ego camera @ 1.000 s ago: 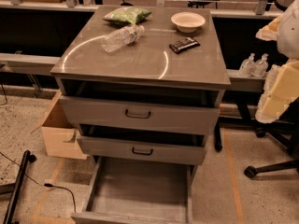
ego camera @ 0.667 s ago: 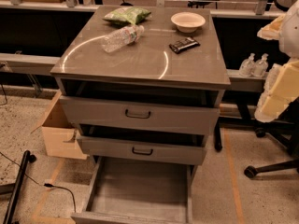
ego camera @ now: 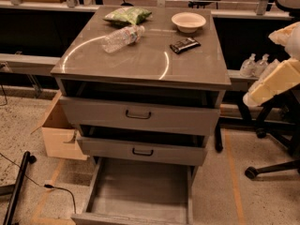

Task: Place rxbar chocolate into bottom drawer

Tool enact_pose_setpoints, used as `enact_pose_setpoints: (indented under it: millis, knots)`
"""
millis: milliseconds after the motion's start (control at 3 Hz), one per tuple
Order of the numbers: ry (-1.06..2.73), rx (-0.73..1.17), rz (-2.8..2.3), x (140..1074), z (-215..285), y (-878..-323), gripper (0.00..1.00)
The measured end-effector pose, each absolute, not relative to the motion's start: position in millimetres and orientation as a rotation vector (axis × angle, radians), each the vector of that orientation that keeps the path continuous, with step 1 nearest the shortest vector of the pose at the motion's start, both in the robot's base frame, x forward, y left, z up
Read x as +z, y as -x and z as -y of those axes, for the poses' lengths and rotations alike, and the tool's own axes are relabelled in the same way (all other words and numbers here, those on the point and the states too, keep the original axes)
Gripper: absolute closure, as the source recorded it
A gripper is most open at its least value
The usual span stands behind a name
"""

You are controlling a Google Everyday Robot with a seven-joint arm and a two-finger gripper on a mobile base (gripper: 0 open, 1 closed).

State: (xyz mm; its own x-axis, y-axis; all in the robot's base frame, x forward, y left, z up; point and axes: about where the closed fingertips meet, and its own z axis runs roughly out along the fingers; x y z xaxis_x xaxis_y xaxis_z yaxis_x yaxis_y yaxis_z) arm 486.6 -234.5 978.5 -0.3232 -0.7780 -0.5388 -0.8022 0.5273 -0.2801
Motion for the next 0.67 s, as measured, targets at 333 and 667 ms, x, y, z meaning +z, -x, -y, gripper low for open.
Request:
enact_pose_setpoints:
  millis: [333,667]
  knots:
    - [1.072,0.159,-2.111,966,242,-507,0.00]
    - [0.849,0.249,-2.086,951,250,-528,0.00]
